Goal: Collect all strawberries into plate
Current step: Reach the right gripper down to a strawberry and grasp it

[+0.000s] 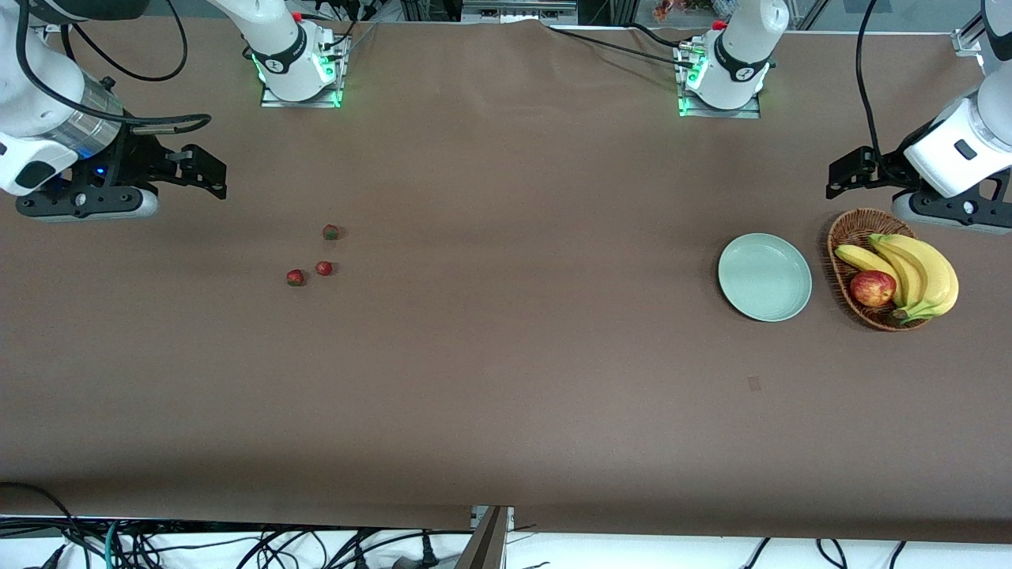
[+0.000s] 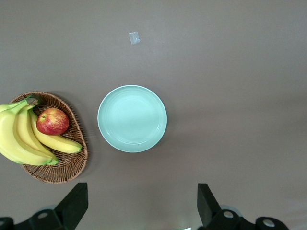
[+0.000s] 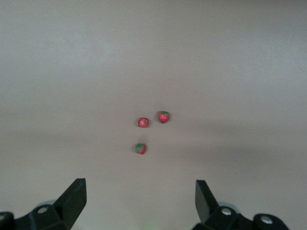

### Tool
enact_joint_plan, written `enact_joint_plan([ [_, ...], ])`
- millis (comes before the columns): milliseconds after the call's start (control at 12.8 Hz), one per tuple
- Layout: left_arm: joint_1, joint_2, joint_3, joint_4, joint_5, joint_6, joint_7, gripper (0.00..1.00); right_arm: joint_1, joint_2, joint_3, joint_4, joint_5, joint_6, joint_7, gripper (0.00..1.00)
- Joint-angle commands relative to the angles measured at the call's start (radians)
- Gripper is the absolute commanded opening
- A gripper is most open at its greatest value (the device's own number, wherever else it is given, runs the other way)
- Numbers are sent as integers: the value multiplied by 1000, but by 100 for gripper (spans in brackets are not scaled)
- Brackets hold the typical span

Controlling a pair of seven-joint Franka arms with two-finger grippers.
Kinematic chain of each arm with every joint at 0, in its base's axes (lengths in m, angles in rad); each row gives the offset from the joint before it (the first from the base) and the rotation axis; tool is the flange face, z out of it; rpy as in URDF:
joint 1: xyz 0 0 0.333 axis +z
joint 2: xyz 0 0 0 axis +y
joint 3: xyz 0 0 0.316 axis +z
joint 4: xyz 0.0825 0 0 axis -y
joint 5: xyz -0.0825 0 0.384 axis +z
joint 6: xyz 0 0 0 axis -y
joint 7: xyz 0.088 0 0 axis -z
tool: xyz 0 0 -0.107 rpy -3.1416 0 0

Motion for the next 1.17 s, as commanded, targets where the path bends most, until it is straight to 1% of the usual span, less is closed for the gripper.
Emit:
enact_joint_plan([
  [0,-19,-16,22,-9,-18,8,-6,100,-7,5,6,18,-1,-4,-13,100],
  [469,-19,-11,19,-11,-18,8,-29,100,-7,9,8,12,-1,-1,-13,100],
  [625,-19,-10,19,-11,-18,6,-28,100,-6,20,8,-49,-1,12,-13,100],
  [781,-19,-8,18,-11,-18,6,-28,100,-1,29,12,-184,7,142,-12,100],
  [938,-16,-8,19,-11,-18,6,-28,100,9,34,12,-371,7,361,-10,100],
  [1016,-16,-4,18,-11,-18,5,-28,100,11,56,12,-429,9,449,6,100],
  [1094,-15,4,21,-8,-18,3,-25,100,12,95,12,-460,9,512,13,100],
])
